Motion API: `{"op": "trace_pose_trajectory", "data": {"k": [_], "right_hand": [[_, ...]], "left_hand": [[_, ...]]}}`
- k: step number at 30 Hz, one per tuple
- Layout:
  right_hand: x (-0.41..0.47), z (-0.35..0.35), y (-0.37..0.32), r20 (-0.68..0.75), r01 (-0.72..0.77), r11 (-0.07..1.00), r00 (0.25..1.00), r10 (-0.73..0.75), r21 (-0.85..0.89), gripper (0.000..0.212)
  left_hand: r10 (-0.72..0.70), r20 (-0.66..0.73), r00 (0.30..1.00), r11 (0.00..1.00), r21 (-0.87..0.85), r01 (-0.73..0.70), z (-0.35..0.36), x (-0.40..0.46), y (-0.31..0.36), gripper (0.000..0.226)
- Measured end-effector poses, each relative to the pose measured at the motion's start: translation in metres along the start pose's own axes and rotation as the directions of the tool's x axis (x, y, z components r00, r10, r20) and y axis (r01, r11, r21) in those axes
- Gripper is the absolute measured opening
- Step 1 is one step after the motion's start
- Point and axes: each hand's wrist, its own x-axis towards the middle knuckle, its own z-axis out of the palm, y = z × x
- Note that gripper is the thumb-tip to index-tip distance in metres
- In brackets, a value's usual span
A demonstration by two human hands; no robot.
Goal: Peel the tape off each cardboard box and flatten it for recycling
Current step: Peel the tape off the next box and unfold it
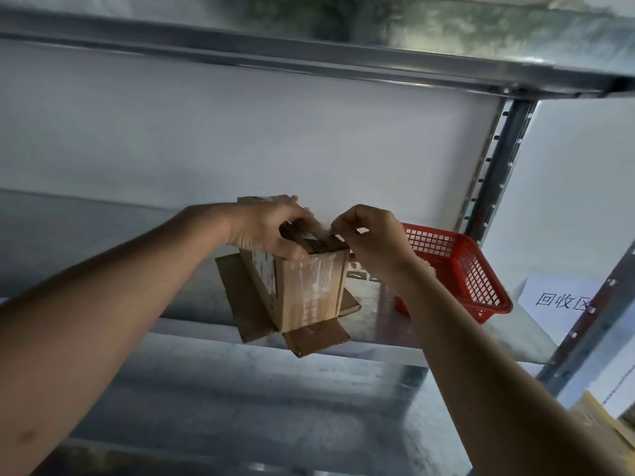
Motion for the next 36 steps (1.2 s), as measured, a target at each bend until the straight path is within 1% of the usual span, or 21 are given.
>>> {"op": "trace_pose_trajectory", "data": {"k": [1,2,3,4,5,6,8,10,12,14,17,18,19,20,21,22,25,28,31,33,36], "right_hand": [[0.001,0.005,-0.004,0.000,-0.005,1.000,1.000,0.005,-0.001,0.011],[0.002,0.010,-0.009,-0.012,-0.006,1.000,1.000,0.006,-0.001,0.010],[0.004,0.016,-0.013,-0.031,-0.011,1.000,0.999,0.011,0.004,0.009],[0.005,0.022,-0.018,-0.055,-0.028,0.999,0.998,0.030,0.030,0.010],[0.006,0.028,-0.023,-0.074,-0.058,0.995,0.995,0.064,0.082,0.017],[0.007,0.035,-0.027,-0.084,-0.091,0.985,0.991,0.104,0.148,0.027],[0.009,0.048,-0.034,-0.119,-0.121,0.970,0.982,0.148,0.208,0.032],[0.012,0.059,-0.039,-0.133,-0.118,0.964,0.979,0.153,0.239,0.023],[0.015,0.068,-0.044,-0.113,-0.112,0.938,0.981,0.157,0.328,0.017],[0.019,0.074,-0.048,-0.144,-0.083,0.921,0.978,0.148,0.381,0.014],[0.026,0.083,-0.058,-0.213,-0.010,0.907,0.971,0.109,0.420,0.013],[0.028,0.085,-0.061,-0.228,0.009,0.902,0.968,0.100,0.432,0.014],[0.030,0.085,-0.064,-0.248,0.028,0.900,0.965,0.089,0.436,0.015],[0.032,0.085,-0.066,-0.270,0.048,0.902,0.960,0.078,0.429,0.015],[0.035,0.083,-0.067,-0.291,0.065,0.911,0.955,0.061,0.406,0.015],[0.036,0.082,-0.068,-0.304,0.079,0.928,0.952,0.038,0.365,0.016],[0.038,0.083,-0.073,-0.307,0.130,0.974,0.949,-0.068,0.184,0.023],[0.038,0.094,-0.079,-0.245,0.158,0.986,0.960,-0.139,0.059,0.024],[0.039,0.100,-0.081,-0.122,0.222,0.968,0.964,-0.235,-0.117,0.027],[0.041,0.102,-0.083,0.019,0.272,0.944,0.962,-0.273,-0.187,0.020],[0.049,0.104,-0.083,0.167,0.271,0.927,0.958,-0.234,-0.258,0.017]], "left_hand": [[0.003,0.006,1.000,1.000,-0.002,-0.003,-0.004,-0.002,-0.004,0.079],[-0.012,0.021,1.000,1.000,-0.004,0.012,-0.007,-0.003,-0.010,0.075],[-0.051,0.037,0.998,0.999,-0.002,0.051,-0.010,-0.005,-0.014,0.081],[-0.110,0.045,0.993,0.994,0.005,0.110,-0.011,-0.007,-0.019,0.099],[-0.190,0.039,0.981,0.982,0.020,0.189,-0.011,-0.010,-0.022,0.114],[-0.253,0.018,0.967,0.967,0.034,0.252,-0.010,-0.013,-0.025,0.122],[-0.318,-0.034,0.948,0.945,0.069,0.319,-0.008,-0.016,-0.033,0.126],[-0.347,-0.039,0.937,0.933,0.084,0.349,-0.009,-0.019,-0.042,0.121],[-0.338,-0.047,0.940,0.935,0.102,0.341,-0.015,-0.021,-0.055,0.117],[-0.291,-0.037,0.956,0.950,0.109,0.293,-0.023,-0.026,-0.066,0.114],[-0.194,-0.008,0.981,0.980,-0.038,0.194,-0.034,-0.033,-0.081,0.084],[-0.159,0.010,0.987,0.985,-0.068,0.160,-0.036,-0.035,-0.088,0.079],[-0.126,0.024,0.992,0.989,-0.070,0.128,-0.039,-0.037,-0.096,0.089],[-0.108,0.040,0.993,0.992,-0.058,0.110,-0.042,-0.039,-0.105,0.109],[-0.115,0.066,0.991,0.992,-0.043,0.118,-0.045,-0.040,-0.113,0.129],[-0.132,0.105,0.986,0.990,-0.031,0.135,-0.050,-0.041,-0.119,0.137],[-0.119,0.191,0.974,0.987,-0.082,0.136,-0.061,-0.042,-0.128,0.127],[-0.144,0.168,0.975,0.976,-0.139,0.168,-0.055,-0.038,-0.117,0.121],[-0.140,0.128,0.982,0.980,-0.125,0.156,-0.038,-0.033,-0.109,0.106],[-0.137,0.117,0.984,0.972,-0.174,0.156,-0.031,-0.034,-0.111,0.109],[-0.101,0.115,0.988,0.976,-0.182,0.121,-0.028,-0.036,-0.120,0.104]]}}
